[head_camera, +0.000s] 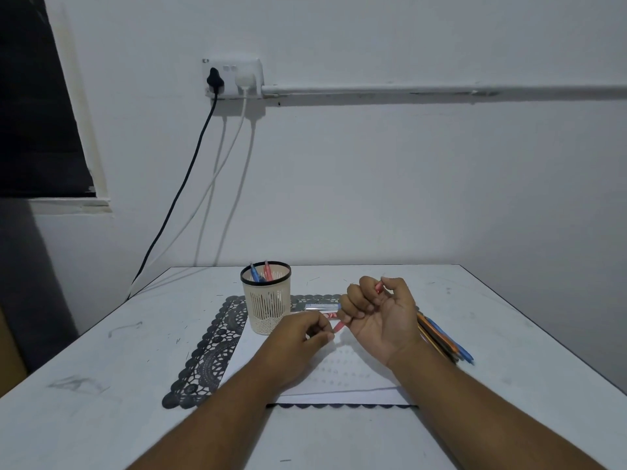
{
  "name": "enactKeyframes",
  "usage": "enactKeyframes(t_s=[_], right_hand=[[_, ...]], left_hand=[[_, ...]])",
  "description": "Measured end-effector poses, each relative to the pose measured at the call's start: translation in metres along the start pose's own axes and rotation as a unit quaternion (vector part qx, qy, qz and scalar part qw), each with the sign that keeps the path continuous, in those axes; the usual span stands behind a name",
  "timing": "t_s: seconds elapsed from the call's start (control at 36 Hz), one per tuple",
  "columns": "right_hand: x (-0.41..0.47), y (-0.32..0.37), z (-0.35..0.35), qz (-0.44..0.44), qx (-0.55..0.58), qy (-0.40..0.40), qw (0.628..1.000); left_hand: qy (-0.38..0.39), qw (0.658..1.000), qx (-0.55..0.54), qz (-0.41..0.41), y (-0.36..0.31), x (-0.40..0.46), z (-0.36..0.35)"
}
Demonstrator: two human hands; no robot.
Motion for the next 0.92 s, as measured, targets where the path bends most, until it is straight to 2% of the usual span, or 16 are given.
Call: enactKeyframes(t_s=[0.78,0.92], right_hand=[[-0.0032,0.0001,0.0003,-0.01,0.006,-0.025,1.0],[-0.0022,-0.0004,-0.0015,-0.006,0.005,-0.056,0.998]], left_hand=[[0.015,1.0,0.021,0.004,-0.0011,-0.0022,0.0006],[0.01,0.999,0.034,0.003,-0.0002,-0.001,-0.0001]])
Point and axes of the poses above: each hand's wrist, its own x-axis towards the middle knuckle, its own z-axis out of the back of the hand, y = z × x, the point moved 5 cm from there along x, towards the middle knuckle, and after that the axes turned 13 degrees about x, right-handed, at the moved point
